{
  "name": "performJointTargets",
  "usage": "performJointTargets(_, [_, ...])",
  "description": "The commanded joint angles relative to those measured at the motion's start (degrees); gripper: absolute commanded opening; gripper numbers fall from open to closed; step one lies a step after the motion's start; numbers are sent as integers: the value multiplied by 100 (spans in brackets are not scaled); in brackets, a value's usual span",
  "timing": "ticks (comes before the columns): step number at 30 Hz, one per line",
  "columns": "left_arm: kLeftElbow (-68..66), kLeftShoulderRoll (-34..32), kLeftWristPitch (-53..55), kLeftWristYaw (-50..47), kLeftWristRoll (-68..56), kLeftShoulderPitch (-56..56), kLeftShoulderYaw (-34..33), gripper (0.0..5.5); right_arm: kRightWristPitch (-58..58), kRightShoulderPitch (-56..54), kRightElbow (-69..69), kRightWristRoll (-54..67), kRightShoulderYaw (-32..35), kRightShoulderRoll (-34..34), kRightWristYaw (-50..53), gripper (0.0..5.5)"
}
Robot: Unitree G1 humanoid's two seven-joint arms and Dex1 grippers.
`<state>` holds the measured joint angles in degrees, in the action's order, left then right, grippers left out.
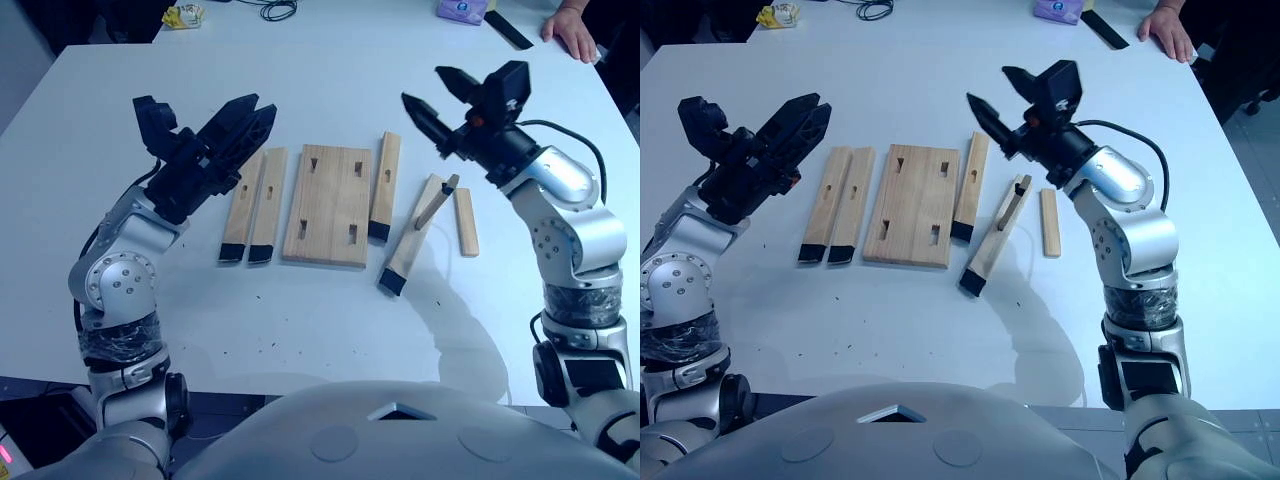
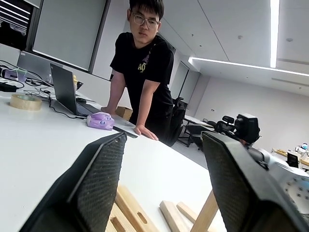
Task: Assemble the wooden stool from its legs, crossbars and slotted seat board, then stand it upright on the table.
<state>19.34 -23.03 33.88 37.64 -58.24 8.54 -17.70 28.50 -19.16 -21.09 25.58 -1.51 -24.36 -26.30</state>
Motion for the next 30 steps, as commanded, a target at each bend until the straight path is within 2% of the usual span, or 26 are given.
performJointTargets(1, [6,32,-83,-55,86,-19,49,286,619,-82,-516,367,253,-194,-14,325])
performJointTargets(4, [18,60,-134,-73,108,-75,39,286,847,-170,-712,716,528,-264,-69,325])
performJointTargets(7, [8,115,-178,-96,149,-87,48,286,658,196,-758,471,349,-344,-181,325])
performJointTargets(9, [-11,135,-199,-102,171,-84,49,286,521,163,-872,558,401,-137,-91,325])
performJointTargets(12, [-38,138,-215,-109,177,-57,48,286,322,-314,-1165,1203,900,415,318,325])
performJointTargets(19, [-75,62,-195,-90,159,-28,42,286,272,-1131,-1261,2076,1581,654,990,325])
performJointTargets(21, [-55,55,-185,-89,147,-47,40,286,277,-886,-1181,1856,1409,541,916,325])
performJointTargets(23, [-52,69,-192,-100,155,-56,51,286,340,-265,-864,1288,879,314,723,325])
performJointTargets(25, [-47,109,-216,-119,191,-67,92,286,261,635,-262,398,-180,-255,204,325])
performJointTargets(27, [-75,146,-237,-128,216,-42,129,286,242,1363,615,-247,-878,-453,66,325])
performJointTargets(28, [-88,155,-247,-135,223,-38,129,286,137,1501,875,-421,-1023,-454,-5,325])
performJointTargets(30, [-112,146,-245,-136,226,-21,120,286,60,1400,922,-233,-831,-185,16,325])
